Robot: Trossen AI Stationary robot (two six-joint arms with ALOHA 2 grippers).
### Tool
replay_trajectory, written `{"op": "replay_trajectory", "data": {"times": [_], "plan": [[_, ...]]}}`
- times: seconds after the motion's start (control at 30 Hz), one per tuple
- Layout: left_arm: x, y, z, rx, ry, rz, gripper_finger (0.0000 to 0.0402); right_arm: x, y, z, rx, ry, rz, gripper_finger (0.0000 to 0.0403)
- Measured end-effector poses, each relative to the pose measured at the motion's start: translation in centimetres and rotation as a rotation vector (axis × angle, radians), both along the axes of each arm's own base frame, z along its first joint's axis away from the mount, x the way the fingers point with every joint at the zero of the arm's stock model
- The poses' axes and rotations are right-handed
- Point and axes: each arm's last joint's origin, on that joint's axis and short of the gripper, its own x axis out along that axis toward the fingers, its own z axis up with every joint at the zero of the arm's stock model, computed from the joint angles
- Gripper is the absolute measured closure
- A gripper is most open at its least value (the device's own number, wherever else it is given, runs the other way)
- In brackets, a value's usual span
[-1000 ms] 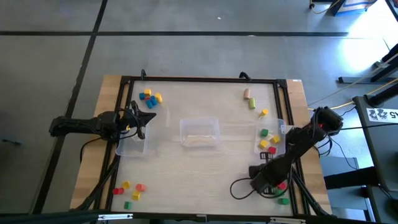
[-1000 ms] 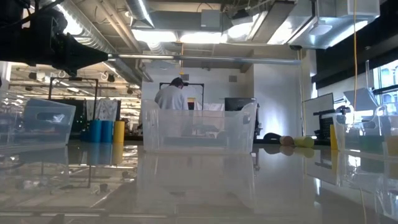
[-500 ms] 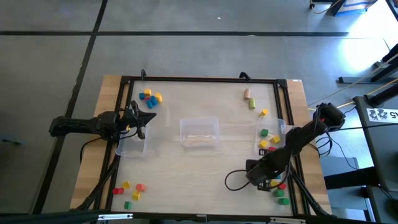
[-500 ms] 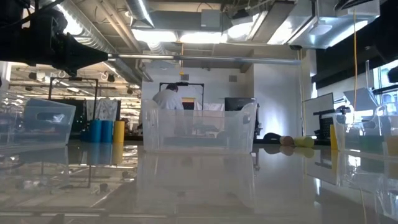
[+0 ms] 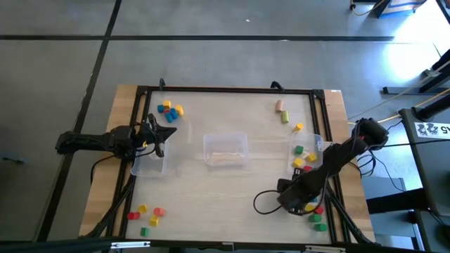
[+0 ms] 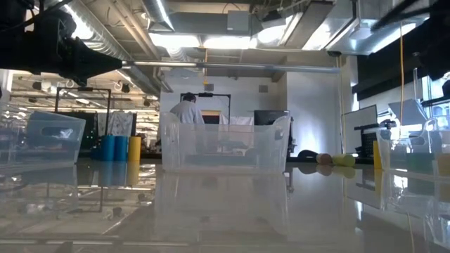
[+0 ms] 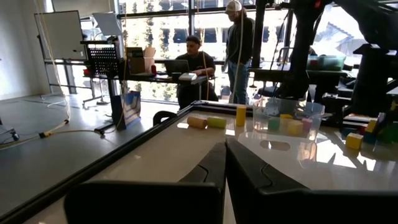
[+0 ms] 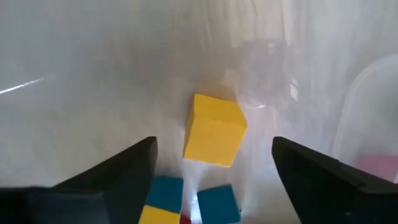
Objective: Sort blocks by size
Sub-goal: Put the yellow cube block into the right transparent bin
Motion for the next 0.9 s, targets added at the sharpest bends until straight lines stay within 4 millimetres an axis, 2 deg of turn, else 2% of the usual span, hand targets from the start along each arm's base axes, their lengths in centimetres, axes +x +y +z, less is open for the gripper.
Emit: {"op": "replay_trajectory", "data": {"times": [0.13, 0.3, 0.53, 0.8, 0.9], "plan": [[0.0, 0.0, 0.0, 0.000, 0.000, 0.000, 0.0396, 0.3, 0.2, -1.0, -0.022, 0.025, -0.002, 0.0075], [0.0, 0.0, 0.0, 0.000, 0.000, 0.000, 0.0396, 0.5, 0.5, -2.2, -0.051, 0.059, -0.001, 0.0098], [0.0, 0.0, 0.0, 0.000, 0.000, 0.000, 0.0396, 0.9, 0.7, -2.9, -0.055, 0.057, 0.009, 0.0161], [0.0, 0.0, 0.0, 0.000, -0.001, 0.000, 0.0396, 0.8, 0.7, -2.8, -0.037, 0.063, 0.025, 0.0261], [0.0, 0.0, 0.0, 0.000, 0.000, 0.000, 0.0396, 0.7, 0.7, -2.3, -0.010, 0.060, 0.029, 0.0269]]}}
